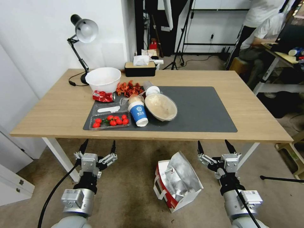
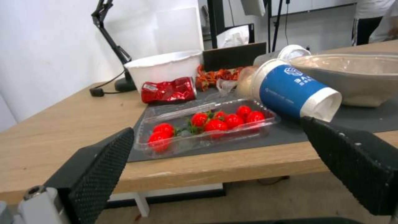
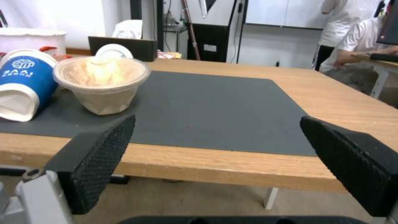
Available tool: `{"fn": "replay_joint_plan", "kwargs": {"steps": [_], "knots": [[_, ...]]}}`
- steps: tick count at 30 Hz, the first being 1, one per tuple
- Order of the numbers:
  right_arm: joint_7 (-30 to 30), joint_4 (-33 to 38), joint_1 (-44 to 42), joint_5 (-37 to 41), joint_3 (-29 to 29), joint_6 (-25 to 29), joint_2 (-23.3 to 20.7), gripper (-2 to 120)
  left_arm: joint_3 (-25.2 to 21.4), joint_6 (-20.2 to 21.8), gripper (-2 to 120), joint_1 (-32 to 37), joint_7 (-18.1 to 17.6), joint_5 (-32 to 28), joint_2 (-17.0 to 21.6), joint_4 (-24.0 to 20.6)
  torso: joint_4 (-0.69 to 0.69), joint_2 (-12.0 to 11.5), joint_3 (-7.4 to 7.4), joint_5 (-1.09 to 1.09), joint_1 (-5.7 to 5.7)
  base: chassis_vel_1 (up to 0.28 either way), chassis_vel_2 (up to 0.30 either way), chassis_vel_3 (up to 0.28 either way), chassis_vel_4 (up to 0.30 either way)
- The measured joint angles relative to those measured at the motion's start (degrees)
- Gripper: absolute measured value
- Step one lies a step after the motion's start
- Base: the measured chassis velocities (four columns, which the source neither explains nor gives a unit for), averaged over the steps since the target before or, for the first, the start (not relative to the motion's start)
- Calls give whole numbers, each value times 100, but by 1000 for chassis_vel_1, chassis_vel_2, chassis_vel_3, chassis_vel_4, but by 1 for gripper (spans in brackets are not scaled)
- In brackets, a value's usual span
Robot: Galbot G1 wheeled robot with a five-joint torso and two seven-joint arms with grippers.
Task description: Pick up the food delivery bag from the floor and place it on the table.
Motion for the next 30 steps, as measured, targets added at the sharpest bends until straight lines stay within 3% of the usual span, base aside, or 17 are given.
{"fn": "replay_joint_plan", "kwargs": {"steps": [24, 27, 28, 30], "knots": [[0, 0, 0, 0, 0, 0, 0, 100, 2, 1, 100, 0, -1, -3, 0, 0, 0, 0, 0, 0, 0, 0, 0, 0, 0], [-60, 64, -47, 32, 39, -15, 53, 100, 162, 85, 100, -13, -161, -168, 29, -118, 2, 0, 0, 0, 0, 0, 0, 0, 0], [-175, 207, -130, 100, 113, -48, 154, 100, 370, 183, 100, -36, -348, -363, 61, -293, 4, -1, 0, 3, 0, 0, 0, 0, 0], [-501, 656, -381, 290, 336, -122, 461, 100, 821, 418, 100, -82, -776, -802, 137, -667, -5, 0, 0, -4, 0, 0, 0, 0, 0]]}}
